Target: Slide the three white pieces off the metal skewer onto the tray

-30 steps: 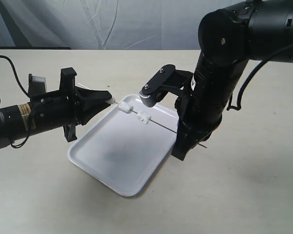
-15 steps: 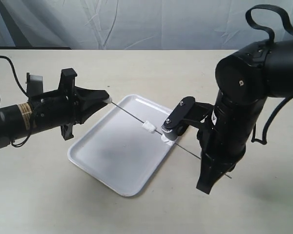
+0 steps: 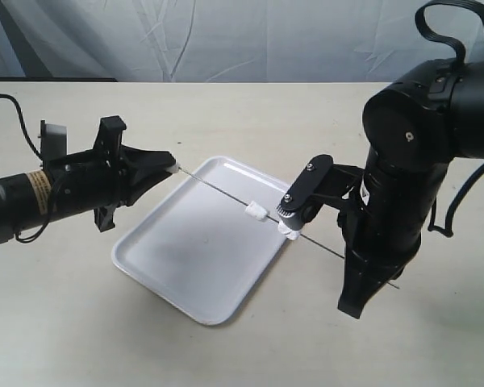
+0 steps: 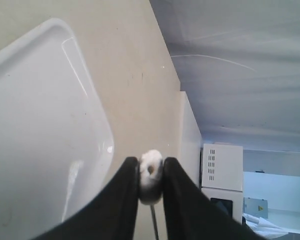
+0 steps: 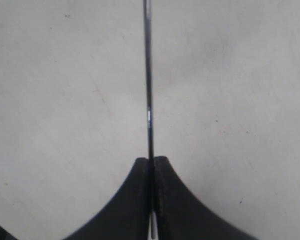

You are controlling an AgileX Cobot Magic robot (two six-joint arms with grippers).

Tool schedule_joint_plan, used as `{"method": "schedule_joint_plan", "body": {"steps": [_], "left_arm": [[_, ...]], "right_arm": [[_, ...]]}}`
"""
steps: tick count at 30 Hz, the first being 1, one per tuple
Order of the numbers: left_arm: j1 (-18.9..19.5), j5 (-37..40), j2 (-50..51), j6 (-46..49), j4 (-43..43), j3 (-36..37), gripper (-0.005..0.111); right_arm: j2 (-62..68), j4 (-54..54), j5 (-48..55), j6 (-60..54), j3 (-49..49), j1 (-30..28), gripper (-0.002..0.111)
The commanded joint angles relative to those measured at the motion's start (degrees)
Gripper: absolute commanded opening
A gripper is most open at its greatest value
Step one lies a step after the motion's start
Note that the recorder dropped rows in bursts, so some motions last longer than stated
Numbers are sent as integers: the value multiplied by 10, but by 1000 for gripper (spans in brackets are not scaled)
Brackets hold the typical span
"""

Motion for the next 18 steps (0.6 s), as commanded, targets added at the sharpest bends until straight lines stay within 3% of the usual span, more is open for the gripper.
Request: {"method": "schedule_joint_plan", "body": {"steps": [1, 11, 18], "left_arm": [[20, -8, 2, 3, 21, 0, 18], [27, 45, 2, 10, 73, 0, 18], [23, 117, 2, 20, 165, 0, 18]], "right_arm": [[-6, -7, 7, 4, 3, 0, -1], [-6, -11, 8, 6, 3, 0, -1], [-6, -11, 5, 16, 3, 0, -1]]}}
